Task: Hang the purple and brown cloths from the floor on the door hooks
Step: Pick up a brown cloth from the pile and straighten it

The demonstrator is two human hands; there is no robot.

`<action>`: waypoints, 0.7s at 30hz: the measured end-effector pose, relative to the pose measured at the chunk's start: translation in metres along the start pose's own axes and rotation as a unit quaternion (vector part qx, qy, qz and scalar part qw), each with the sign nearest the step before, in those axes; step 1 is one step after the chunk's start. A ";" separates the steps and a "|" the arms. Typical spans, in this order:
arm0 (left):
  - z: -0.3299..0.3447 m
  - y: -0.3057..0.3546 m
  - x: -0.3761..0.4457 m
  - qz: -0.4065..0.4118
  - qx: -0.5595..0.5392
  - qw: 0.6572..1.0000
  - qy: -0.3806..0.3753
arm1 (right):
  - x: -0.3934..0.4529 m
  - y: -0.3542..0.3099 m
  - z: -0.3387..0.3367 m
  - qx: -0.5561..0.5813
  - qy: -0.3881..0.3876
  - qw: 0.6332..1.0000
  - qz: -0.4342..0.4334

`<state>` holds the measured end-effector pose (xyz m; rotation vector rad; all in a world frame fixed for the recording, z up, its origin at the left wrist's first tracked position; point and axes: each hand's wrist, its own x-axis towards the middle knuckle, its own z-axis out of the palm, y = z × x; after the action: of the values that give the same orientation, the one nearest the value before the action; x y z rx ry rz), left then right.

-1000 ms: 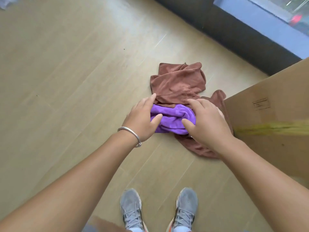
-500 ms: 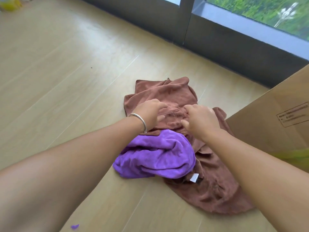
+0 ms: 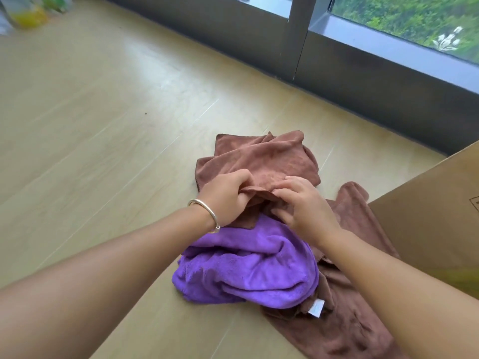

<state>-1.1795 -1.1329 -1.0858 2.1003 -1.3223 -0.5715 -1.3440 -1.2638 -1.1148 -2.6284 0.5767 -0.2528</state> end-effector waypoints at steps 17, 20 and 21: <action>-0.111 -0.063 -0.063 -0.032 -0.207 0.953 0.219 | 0.027 -0.021 0.009 -0.008 0.085 0.996 0.031; -0.114 -0.079 -0.075 -0.086 -0.215 0.926 0.298 | 0.027 -0.024 0.007 -0.025 0.109 0.994 0.021; -0.115 -0.086 -0.078 -0.112 -0.229 0.911 0.326 | 0.027 -0.025 0.007 -0.031 0.115 0.993 0.016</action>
<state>-1.0835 -1.0044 -1.0552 1.8113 -0.5115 -0.1978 -1.3088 -1.2529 -1.1073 -2.6661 0.7126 -0.5395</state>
